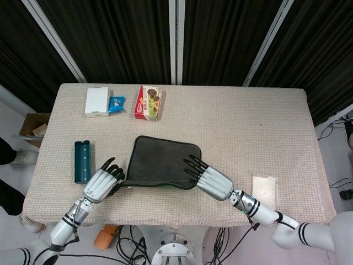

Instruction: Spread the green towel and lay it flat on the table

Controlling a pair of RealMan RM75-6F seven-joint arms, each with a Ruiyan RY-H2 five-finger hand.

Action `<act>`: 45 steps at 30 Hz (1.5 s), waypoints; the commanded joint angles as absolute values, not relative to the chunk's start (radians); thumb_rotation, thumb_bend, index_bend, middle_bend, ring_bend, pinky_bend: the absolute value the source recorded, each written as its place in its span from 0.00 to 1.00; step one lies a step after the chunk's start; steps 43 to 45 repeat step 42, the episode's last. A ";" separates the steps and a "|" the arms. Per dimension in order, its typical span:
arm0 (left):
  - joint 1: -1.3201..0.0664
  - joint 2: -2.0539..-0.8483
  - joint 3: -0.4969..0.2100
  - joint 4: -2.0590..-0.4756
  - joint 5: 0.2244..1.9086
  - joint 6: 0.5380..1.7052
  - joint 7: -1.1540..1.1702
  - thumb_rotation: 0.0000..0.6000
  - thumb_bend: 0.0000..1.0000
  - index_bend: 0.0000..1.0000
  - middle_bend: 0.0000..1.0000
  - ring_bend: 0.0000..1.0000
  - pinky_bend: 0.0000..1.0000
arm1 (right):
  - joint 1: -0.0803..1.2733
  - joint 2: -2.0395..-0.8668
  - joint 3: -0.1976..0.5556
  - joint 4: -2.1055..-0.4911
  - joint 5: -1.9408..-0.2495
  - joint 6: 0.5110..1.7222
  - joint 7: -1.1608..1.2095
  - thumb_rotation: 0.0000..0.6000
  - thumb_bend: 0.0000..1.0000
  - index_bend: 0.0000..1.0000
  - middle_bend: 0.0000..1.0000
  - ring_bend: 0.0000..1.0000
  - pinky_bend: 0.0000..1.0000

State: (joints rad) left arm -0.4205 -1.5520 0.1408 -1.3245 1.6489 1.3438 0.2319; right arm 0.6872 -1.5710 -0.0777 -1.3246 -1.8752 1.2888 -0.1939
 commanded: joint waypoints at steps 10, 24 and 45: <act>-0.401 -1.470 0.134 -1.483 1.609 1.274 0.347 1.00 0.22 0.27 0.23 0.23 0.13 | 0.658 -1.567 -0.093 -1.355 -1.867 1.273 -0.203 1.00 0.00 0.22 0.13 0.00 0.00; -0.338 -1.320 -0.022 -1.578 1.432 1.371 0.232 1.00 0.20 0.24 0.22 0.21 0.13 | 0.515 -1.374 0.014 -1.561 -1.679 1.422 -0.257 1.00 0.18 0.21 0.20 0.00 0.06; -0.067 -1.233 0.048 -1.561 1.508 1.663 -0.017 1.00 0.14 0.25 0.20 0.17 0.12 | 0.179 -1.155 -0.072 -1.592 -1.605 1.664 0.135 1.00 0.18 0.17 0.11 0.00 0.00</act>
